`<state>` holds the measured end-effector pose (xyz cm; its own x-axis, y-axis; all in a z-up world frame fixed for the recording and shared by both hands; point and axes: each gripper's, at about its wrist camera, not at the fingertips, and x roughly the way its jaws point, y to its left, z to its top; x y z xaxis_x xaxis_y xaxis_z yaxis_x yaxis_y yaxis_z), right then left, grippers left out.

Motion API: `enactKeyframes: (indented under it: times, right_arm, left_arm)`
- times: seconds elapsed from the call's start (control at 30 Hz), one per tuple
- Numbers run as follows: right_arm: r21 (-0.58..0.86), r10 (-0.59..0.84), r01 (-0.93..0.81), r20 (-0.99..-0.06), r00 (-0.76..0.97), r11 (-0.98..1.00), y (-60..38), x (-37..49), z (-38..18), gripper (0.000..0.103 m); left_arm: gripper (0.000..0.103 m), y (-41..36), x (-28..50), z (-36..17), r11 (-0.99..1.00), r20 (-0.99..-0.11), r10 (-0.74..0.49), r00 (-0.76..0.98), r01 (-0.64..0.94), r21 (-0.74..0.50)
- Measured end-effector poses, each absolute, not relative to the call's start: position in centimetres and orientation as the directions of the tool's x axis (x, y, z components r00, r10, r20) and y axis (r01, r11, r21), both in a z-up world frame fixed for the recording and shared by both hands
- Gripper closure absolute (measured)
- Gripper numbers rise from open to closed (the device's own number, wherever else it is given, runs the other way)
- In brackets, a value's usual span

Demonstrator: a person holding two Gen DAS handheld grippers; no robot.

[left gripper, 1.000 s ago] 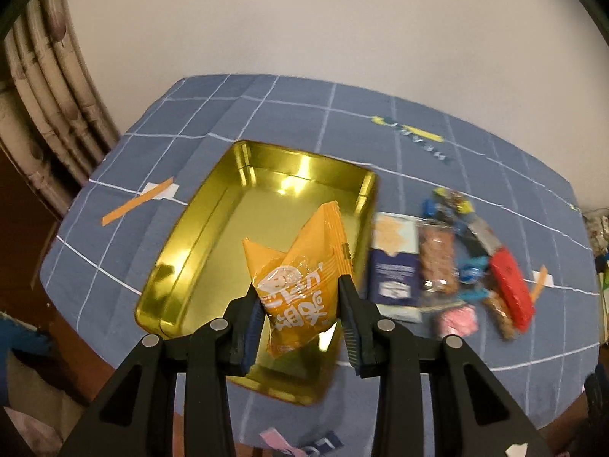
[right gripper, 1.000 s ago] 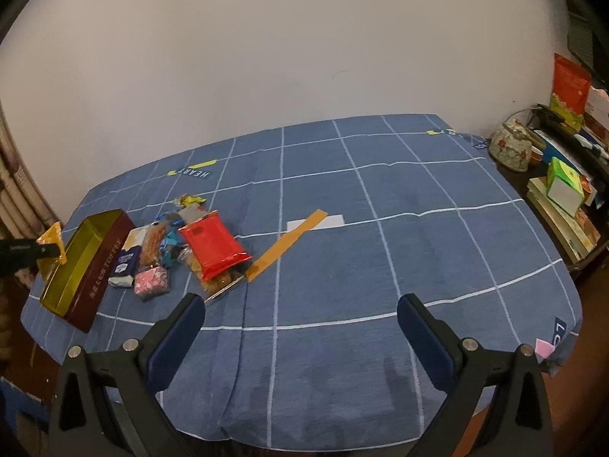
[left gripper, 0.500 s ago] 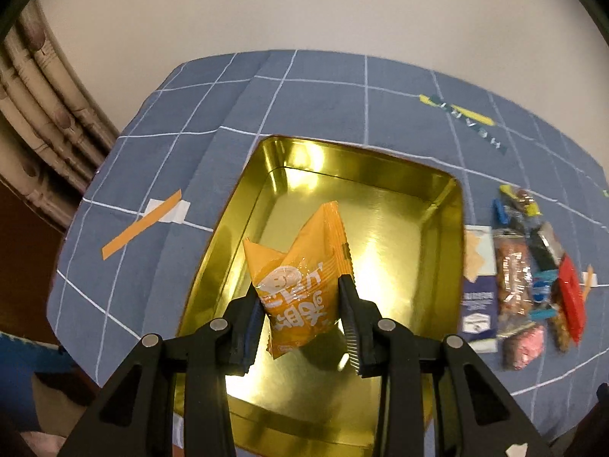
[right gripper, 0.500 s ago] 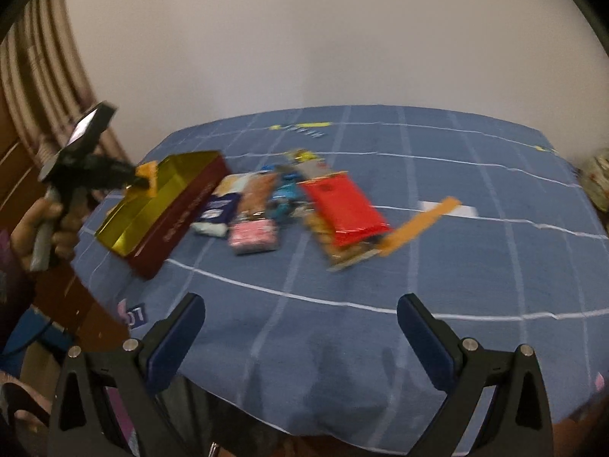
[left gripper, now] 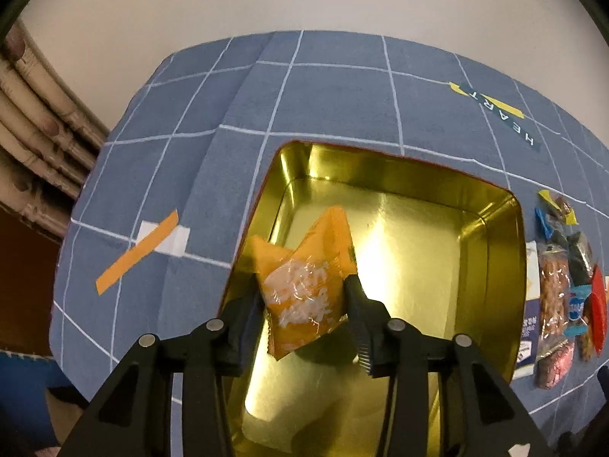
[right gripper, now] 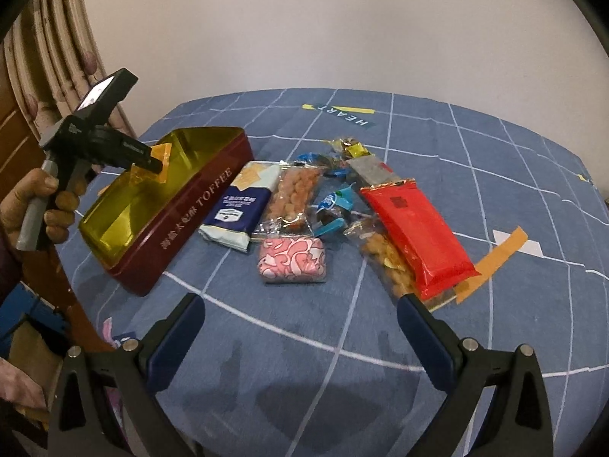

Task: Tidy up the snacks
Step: 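Carry the orange bag over the tin and open the left gripper, then carry the pink wrapped cake into the tin and release with right gripper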

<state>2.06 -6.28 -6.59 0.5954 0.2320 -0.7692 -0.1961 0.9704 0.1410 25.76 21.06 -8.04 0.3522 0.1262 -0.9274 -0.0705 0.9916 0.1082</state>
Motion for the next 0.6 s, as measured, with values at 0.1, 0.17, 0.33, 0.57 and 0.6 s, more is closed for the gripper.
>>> enactKeyframes:
  times: [0.1, 0.17, 0.33, 0.57, 0.6]
  right_arm:
    - [0.143, 0.226, -0.184, -0.776, 0.589, 0.972, -6.5, 2.7, -7.3, 0.000]
    - [0.144, 0.221, -0.176, -0.775, 0.592, 0.974, -6.4, 3.1, -7.6, 0.000]
    - [0.129, 0.209, -0.172, -0.762, 0.613, 0.977, -5.9, 3.6, -8.0, 0.000]
    - [0.119, 0.190, -0.154, -0.760, 0.621, 0.981, -5.4, 5.0, -8.6, 0.001]
    - [0.128, 0.194, -0.150, -0.763, 0.617, 0.980, -5.5, 5.2, -8.7, 0.001]
  left_arm:
    - [0.056, 20.8, 25.4, -7.6, 0.990, -0.914, 0.138, 0.381, -0.061, 0.124]
    - [0.050, 20.5, 24.7, -7.0, 0.988, -0.901, 0.154, 0.406, -0.069, 0.138]
    - [0.038, 20.2, 20.4, -3.0, 0.984, -0.842, 0.167, 0.513, -0.144, 0.107]
    - [0.024, 19.0, 12.6, 1.0, 0.976, -0.807, 0.156, 0.570, -0.216, 0.036]
    - [0.024, 18.9, 11.9, 1.3, 0.975, -0.809, 0.151, 0.568, -0.222, 0.026]
